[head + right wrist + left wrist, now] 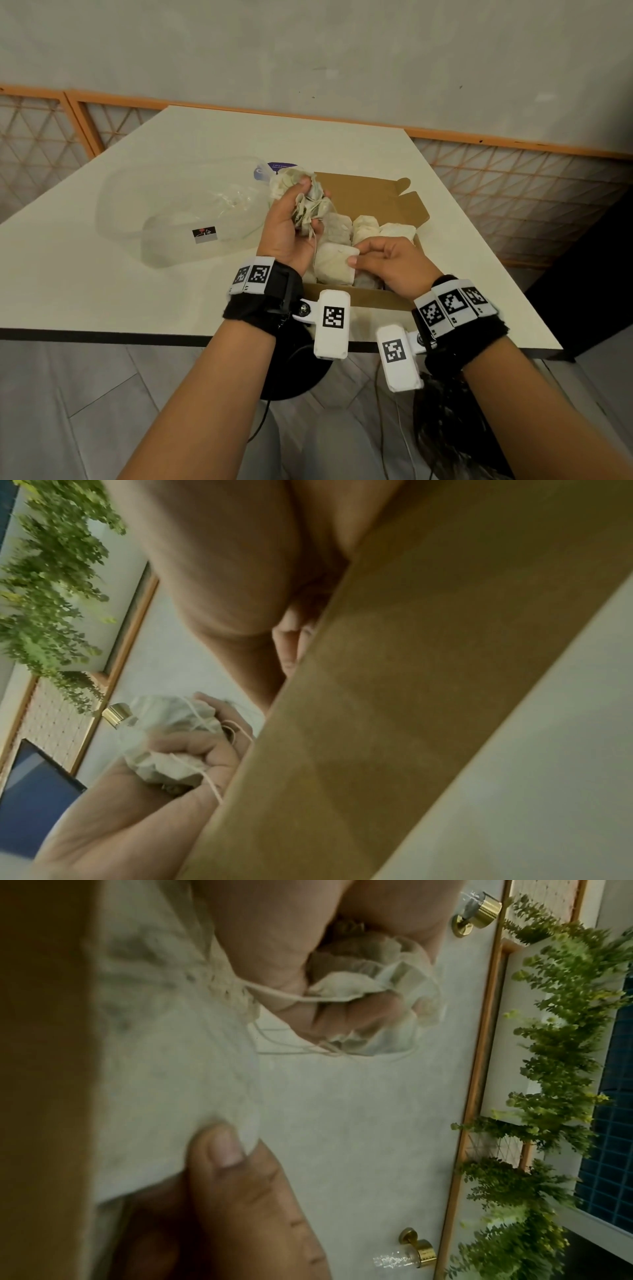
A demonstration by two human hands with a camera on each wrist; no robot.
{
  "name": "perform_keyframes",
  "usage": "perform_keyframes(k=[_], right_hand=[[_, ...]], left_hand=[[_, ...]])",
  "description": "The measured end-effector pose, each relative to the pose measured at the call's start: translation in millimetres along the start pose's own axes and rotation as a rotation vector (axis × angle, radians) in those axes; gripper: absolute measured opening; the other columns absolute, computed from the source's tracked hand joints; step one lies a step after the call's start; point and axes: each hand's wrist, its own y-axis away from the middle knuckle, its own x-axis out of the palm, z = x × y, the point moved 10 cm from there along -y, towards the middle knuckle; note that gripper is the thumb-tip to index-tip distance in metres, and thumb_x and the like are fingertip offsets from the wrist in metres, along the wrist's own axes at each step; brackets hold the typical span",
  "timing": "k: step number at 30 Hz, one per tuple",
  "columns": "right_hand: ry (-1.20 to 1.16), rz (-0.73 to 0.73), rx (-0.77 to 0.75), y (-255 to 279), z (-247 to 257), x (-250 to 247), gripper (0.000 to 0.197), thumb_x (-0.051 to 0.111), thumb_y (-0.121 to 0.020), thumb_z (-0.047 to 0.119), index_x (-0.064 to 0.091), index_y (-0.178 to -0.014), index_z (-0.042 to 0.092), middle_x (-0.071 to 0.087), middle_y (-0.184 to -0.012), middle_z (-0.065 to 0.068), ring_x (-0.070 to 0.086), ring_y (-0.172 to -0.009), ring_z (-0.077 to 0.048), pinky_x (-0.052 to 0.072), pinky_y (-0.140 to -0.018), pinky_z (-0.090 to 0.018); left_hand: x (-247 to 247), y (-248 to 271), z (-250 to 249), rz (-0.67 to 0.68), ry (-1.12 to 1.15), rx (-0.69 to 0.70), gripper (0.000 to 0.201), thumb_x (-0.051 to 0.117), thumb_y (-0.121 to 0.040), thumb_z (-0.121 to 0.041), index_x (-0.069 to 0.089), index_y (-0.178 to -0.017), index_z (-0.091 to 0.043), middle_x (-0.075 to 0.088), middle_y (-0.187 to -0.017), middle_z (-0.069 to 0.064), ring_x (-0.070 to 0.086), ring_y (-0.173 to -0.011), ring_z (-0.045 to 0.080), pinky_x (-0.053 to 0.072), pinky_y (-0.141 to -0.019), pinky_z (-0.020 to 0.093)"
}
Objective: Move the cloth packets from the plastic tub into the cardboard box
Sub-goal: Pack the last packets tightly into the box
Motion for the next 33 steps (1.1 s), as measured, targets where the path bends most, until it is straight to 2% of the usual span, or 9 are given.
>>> perform_keyframes(k=[7,12,14,16,19,22,25,30,33], right_hand=[[0.062,-0.147,-0.032,-4,-1,-14,0.011,0.069,-0.08,0.007,0.064,-0.078,0.017,0.064,-0.052,0.009,0.055,-0.047,0.002,0.044,-0.055,-0.014],[0.097,-0.186,0.001,-2,-1,-18,0.007,0.074,-0.076,0.016,0.068,-0.078,0.015,0.062,-0.057,0.006,0.05,-0.044,-0.001,0.04,-0.047,-0.014],[0.173,-0.132,0.018,-1,3,-13,0.008,0.075,-0.076,0.016,0.067,-0.072,0.017,0.063,-0.062,0.001,0.054,-0.053,-0.009,0.046,-0.053,-0.018],[0.218,-0.095,0.01,-1,13,-13,0.009,0.074,-0.076,0.014,0.067,-0.073,0.016,0.066,-0.073,-0.006,0.061,-0.068,-0.018,0.052,-0.069,-0.026],[0.417,-0.004,-0.002,-4,34,-9,0.013,0.075,-0.074,0.023,0.068,-0.085,0.019,0.068,-0.084,-0.004,0.062,-0.082,-0.017,0.049,-0.086,-0.033],[0.741,0.144,0.017,-10,41,13,0.032,0.074,-0.074,0.034,0.065,-0.101,0.019,0.063,-0.088,0.003,0.058,-0.084,-0.012,0.047,-0.083,-0.028],[0.96,0.246,0.002,-15,42,34,0.023,0.073,-0.076,0.031,0.069,-0.095,0.017,0.063,-0.085,0.003,0.057,-0.083,-0.015,0.047,-0.081,-0.032],[0.787,0.35,0.05,-11,62,31,0.007,0.073,-0.078,0.024,0.067,-0.074,0.022,0.06,-0.058,0.012,0.052,-0.053,0.003,0.039,-0.054,-0.011],[0.688,0.384,0.146,-15,49,30,0.006,0.075,-0.075,0.023,0.069,-0.072,0.022,0.061,-0.059,0.008,0.053,-0.052,0.0,0.037,-0.05,-0.014]], left_hand=[[-7,-3,0,-0.028,-0.03,0.012,0.005,0.059,-0.087,-0.02,0.061,-0.084,-0.016,0.059,-0.079,0.004,0.062,-0.06,0.008,0.042,-0.037,0.012],[-12,-5,2,-0.051,-0.043,-0.006,0.006,0.062,-0.086,-0.022,0.06,-0.085,-0.016,0.057,-0.085,0.005,0.061,-0.058,0.007,0.042,-0.038,0.012],[-12,-6,2,-0.059,-0.039,-0.01,0.006,0.061,-0.087,-0.022,0.061,-0.086,-0.016,0.058,-0.084,0.004,0.061,-0.06,0.008,0.042,-0.038,0.012],[-12,-7,1,-0.062,-0.034,-0.008,0.005,0.061,-0.087,-0.021,0.062,-0.086,-0.016,0.058,-0.082,0.003,0.06,-0.062,0.008,0.042,-0.038,0.012],[-14,-7,1,-0.074,-0.042,-0.013,0.006,0.061,-0.088,-0.021,0.062,-0.085,-0.016,0.059,-0.079,0.002,0.06,-0.064,0.009,0.042,-0.037,0.012],[-13,-6,3,-0.07,-0.055,-0.026,0.007,0.061,-0.088,-0.022,0.061,-0.086,-0.016,0.059,-0.081,0.003,0.06,-0.06,0.007,0.042,-0.038,0.012],[-11,-6,2,-0.066,-0.049,-0.028,0.008,0.06,-0.088,-0.022,0.061,-0.084,-0.015,0.058,-0.077,0.003,0.06,-0.055,0.007,0.041,-0.037,0.011],[-10,-5,1,-0.065,-0.061,-0.012,0.007,0.06,-0.087,-0.021,0.06,-0.083,-0.015,0.059,-0.073,0.002,0.06,-0.054,0.008,0.041,-0.037,0.013],[-11,-6,2,-0.065,-0.065,-0.015,0.007,0.062,-0.084,-0.022,0.06,-0.083,-0.015,0.059,-0.077,0.004,0.06,-0.054,0.007,0.041,-0.037,0.012]])
